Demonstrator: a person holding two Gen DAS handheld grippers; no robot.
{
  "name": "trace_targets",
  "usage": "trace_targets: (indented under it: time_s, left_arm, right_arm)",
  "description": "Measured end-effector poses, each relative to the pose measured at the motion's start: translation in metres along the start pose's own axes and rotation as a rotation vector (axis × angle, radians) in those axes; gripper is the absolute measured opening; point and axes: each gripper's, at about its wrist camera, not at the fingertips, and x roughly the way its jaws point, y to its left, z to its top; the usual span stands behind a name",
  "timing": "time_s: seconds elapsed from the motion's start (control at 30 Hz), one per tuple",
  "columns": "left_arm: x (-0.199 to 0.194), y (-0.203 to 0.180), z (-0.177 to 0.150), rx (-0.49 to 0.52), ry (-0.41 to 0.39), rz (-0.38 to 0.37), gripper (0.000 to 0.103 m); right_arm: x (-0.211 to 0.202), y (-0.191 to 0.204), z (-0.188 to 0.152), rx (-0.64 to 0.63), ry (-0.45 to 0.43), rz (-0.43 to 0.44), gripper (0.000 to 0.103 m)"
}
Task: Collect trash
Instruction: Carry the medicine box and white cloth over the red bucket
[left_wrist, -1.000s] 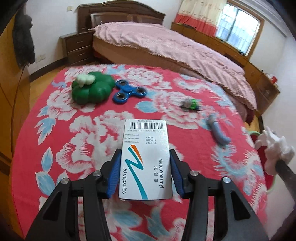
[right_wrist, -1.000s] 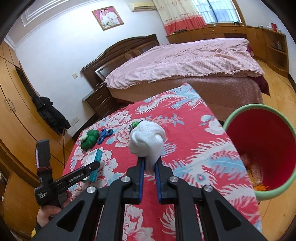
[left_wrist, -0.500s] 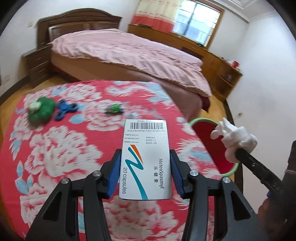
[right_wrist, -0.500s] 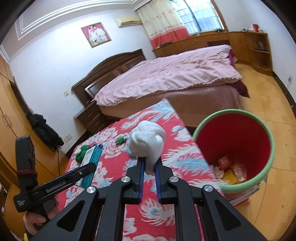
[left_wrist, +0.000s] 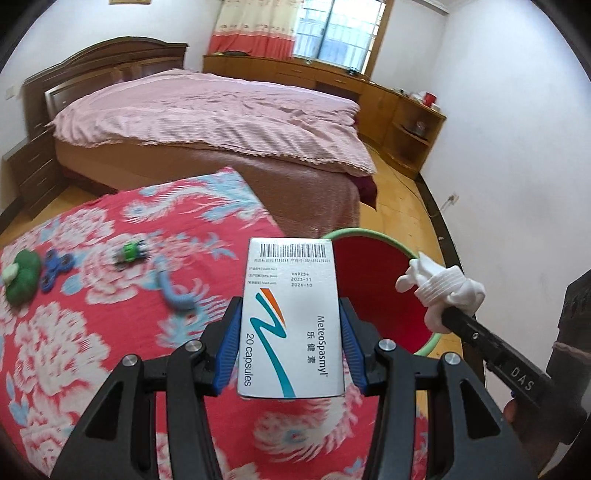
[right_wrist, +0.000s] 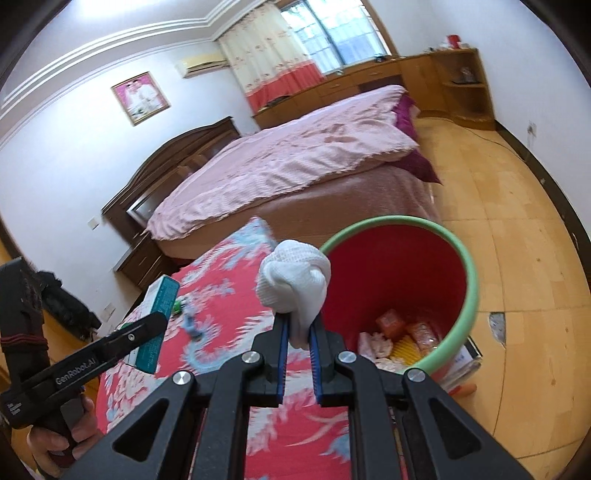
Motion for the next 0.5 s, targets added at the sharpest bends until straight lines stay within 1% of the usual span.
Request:
trace_targets:
  time_s: [0.23, 0.37, 0.5]
  left_arm:
    - [0.038, -0.036, 0.007, 0.077, 0.031, -0.039, 0.051]
    - [0.059, -0.052, 0.008, 0.109, 0.06, -0.063, 0.051]
    - [0.075, -0.066, 0.008, 0.147, 0.08, -0.083, 0.051]
  right_arm:
    - [0.015, -0.041, 0.004, 0.063, 0.015, -0.051, 0.013]
    - [0.022, -0.058, 0.002, 0.089, 0.031, -0.069, 0.013]
    - [0.029, -0.071, 0.001, 0.115, 0.044, -0.078, 0.016]
